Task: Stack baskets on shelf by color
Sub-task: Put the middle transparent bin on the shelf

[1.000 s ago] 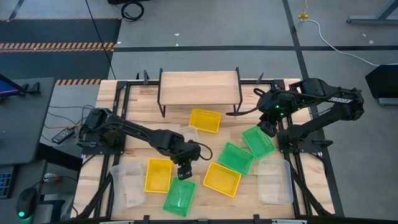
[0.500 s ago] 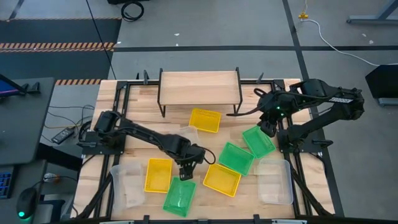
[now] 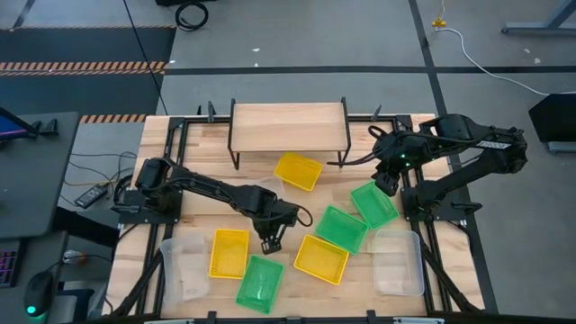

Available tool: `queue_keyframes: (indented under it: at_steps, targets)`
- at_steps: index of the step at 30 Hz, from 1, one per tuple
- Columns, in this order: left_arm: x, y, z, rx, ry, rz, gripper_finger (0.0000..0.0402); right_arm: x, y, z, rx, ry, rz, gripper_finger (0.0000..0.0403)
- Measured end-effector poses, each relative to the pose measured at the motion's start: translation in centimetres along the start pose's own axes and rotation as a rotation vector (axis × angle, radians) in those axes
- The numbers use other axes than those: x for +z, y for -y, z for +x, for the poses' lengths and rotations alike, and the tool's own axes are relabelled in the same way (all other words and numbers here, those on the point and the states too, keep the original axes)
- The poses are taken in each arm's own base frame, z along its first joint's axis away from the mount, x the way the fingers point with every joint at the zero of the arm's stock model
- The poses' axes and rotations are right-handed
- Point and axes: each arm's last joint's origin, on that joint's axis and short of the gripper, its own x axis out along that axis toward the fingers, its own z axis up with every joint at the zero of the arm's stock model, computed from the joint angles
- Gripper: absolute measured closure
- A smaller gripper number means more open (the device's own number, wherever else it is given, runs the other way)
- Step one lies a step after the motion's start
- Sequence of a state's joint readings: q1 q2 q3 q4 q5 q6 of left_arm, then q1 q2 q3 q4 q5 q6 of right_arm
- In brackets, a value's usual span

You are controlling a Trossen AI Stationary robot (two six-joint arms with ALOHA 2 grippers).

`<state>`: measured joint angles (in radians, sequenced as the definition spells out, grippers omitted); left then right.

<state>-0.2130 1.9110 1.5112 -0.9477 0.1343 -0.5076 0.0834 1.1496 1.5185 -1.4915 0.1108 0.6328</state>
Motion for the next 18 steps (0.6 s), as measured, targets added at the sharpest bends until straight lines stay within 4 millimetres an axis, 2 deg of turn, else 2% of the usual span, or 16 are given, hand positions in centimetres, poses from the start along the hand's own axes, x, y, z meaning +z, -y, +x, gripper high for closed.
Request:
queue_keyframes:
  at_steps: [4, 9, 12, 15, 18]
  targets:
    - [1.0, 1.2, -3.8, -0.011, 0.017, 0.006, 0.0398, 0.0, 0.0, 0.0, 0.000, 0.000, -0.004, 0.0239]
    - [2.2, 2.6, -9.9, -0.027, 0.149, 0.016, 0.0399, 0.0, 0.0, 0.0, 0.000, 0.000, -0.009, 0.0239]
    - [2.4, 2.7, -13.2, -0.007, 0.218, 0.010, 0.0400, 0.0, 0.0, 0.0, 0.000, 0.000, -0.031, 0.0239]
    - [2.2, 2.6, -15.9, 0.026, 0.277, 0.017, 0.0400, 0.0, 0.0, 0.0, 0.000, 0.000, -0.051, 0.0239]
    - [2.0, 2.5, -17.8, 0.074, 0.336, 0.046, 0.0400, 0.0, 0.0, 0.0, 0.000, 0.000, -0.060, 0.0239]
